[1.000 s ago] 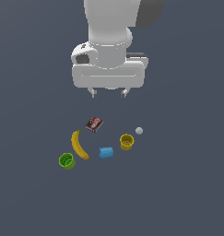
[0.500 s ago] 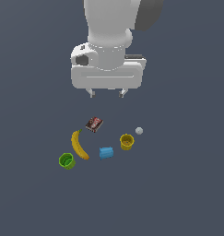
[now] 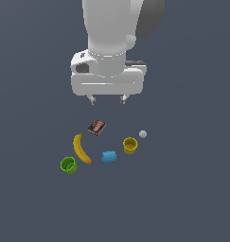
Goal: Pick up a designated object from a clutter of objects.
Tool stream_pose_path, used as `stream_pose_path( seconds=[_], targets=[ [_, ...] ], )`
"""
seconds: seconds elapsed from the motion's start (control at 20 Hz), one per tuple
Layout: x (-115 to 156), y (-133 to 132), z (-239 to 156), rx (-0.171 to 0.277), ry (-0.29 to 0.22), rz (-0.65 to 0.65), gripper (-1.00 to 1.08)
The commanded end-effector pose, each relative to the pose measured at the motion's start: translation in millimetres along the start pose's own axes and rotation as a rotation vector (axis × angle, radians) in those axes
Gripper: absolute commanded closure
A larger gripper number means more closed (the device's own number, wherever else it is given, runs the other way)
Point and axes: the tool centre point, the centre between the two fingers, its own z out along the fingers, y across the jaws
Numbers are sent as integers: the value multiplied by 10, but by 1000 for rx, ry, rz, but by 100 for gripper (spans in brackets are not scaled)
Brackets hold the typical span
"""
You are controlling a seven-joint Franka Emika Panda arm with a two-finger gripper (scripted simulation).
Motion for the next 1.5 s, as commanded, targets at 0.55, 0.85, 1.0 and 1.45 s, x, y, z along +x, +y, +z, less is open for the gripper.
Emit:
stream_pose_path(
  seconds=[0.55,0.85,1.0,1.45],
  targets=[
    [218,505,910,25,-3,-111,-92],
    [237,871,1547,32,-3,-181,-92],
    [208,1045,1852,33,-4,-213,-92],
    [74,1396,2471,30,-7,-279,-92]
  ],
)
